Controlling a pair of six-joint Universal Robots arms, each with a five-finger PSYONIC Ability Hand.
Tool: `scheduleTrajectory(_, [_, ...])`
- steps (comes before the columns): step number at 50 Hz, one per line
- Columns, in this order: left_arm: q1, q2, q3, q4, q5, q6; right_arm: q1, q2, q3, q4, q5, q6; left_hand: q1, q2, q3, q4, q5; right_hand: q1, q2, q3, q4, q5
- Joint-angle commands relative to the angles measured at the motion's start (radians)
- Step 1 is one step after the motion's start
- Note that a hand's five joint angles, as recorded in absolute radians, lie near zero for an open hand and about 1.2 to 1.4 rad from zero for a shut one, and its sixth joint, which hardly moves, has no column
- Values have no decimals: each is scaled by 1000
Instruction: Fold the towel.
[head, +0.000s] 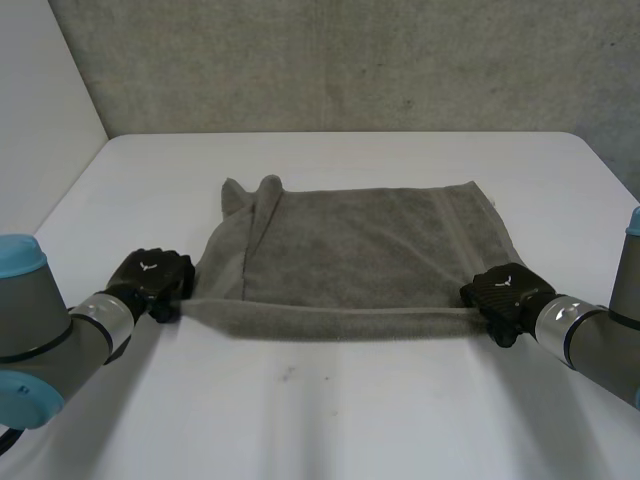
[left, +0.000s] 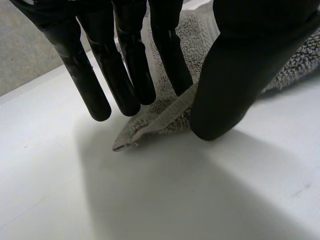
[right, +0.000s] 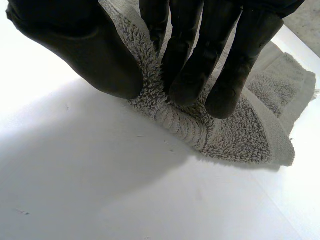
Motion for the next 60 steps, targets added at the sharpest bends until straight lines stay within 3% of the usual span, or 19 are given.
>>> scheduleTrajectory(1, [-19, 1, 5, -5, 0, -3, 0, -1, -1, -5, 0, 5, 393, 390, 391, 391, 398, 66, 74, 55, 55, 56])
scheduleTrajectory(11, [-26, 47, 22, -8, -17, -15, 0, -10, 2, -17, 0, 11, 452, 449, 450, 450, 457, 66, 74, 55, 55, 56])
scheduleTrajectory(16, [43, 155, 11, 5, -49, -105, -2, -9, 0, -25, 0, 13, 452, 449, 450, 450, 457, 26, 34, 16, 15, 16])
scheduleTrajectory(17, [43, 155, 11, 5, -49, -105, -5, -5, -1, -28, 0, 13, 452, 449, 450, 450, 457, -282, -275, -293, -294, -292])
scheduleTrajectory(18, [69, 165, 8, 5, -64, -142, -5, -5, -1, -28, 0, 13, 452, 449, 450, 450, 457, -286, -278, -296, -297, -295])
scheduleTrajectory(19, [82, 170, 5, 2, -74, -176, -8, -1, -1, -34, 0, 13, 452, 449, 450, 450, 457, -562, -554, -572, -573, -571])
scheduleTrajectory(20, [82, 170, 5, 2, -74, -176, -8, -1, -1, -34, 0, 13, 452, 449, 450, 450, 457, -564, -557, -575, -576, -574])
scheduleTrajectory(22, [89, 167, -3, -1, -72, -217, -28, 11, -12, -39, 8, 26, 452, 449, 450, 450, 457, -840, -832, -850, -851, -849])
scheduleTrajectory(24, [91, 164, -4, -2, -71, -225, -35, 21, -24, -37, 15, 45, 452, 449, 450, 450, 457, -872, -865, -883, -883, -882])
scheduleTrajectory(37, [91, 166, -20, -4, -66, -225, -86, 25, -66, -31, 11, 132, 452, 449, 450, 450, 457, -817, -809, -827, -828, -827])
scheduleTrajectory(41, [91, 161, -21, -4, -66, -225, -86, 25, -67, -36, 9, 131, 452, 449, 450, 450, 457, -440, -432, -450, -451, -449])
scheduleTrajectory(42, [91, 161, -21, -4, -66, -225, -86, 25, -67, -36, 9, 131, 452, 449, 450, 450, 457, -438, -430, -449, -449, -448])
scheduleTrajectory(44, [91, 159, -21, -4, -66, -224, -94, 21, -72, -39, 0, 129, 452, 449, 450, 450, 457, -7, 1, -17, -18, -16])
scheduleTrajectory(49, [91, 161, -24, -4, -66, -225, -109, 19, -98, -37, -5, 126, 452, 449, 450, 450, 457, 66, 74, 55, 55, 56])
scheduleTrajectory(50, [91, 161, -24, -4, -66, -225, -110, 16, -112, -31, -3, 132, 452, 449, 450, 450, 457, -128, -120, -138, -139, -138])
scheduleTrajectory(51, [91, 162, -27, -4, -66, -225, -110, 16, -112, -31, -3, 132, 452, 449, 450, 450, 457, -130, -122, -140, -141, -140])
scheduleTrajectory(52, [91, 163, -27, -4, -66, -225, -114, 8, -124, -28, -2, 141, 452, 449, 450, 450, 457, -662, -654, -672, -673, -671])
scheduleTrajectory(53, [91, 166, -35, -4, -65, -224, -120, -1, -127, -30, -2, 140, 452, 449, 450, 450, 457, -775, -767, -785, -786, -784])
scheduleTrajectory(60, [85, 172, -46, -5, -61, -224, -144, -44, -150, -7, 5, 143, 452, 449, 450, 450, 457, -911, -903, -921, -922, -920])
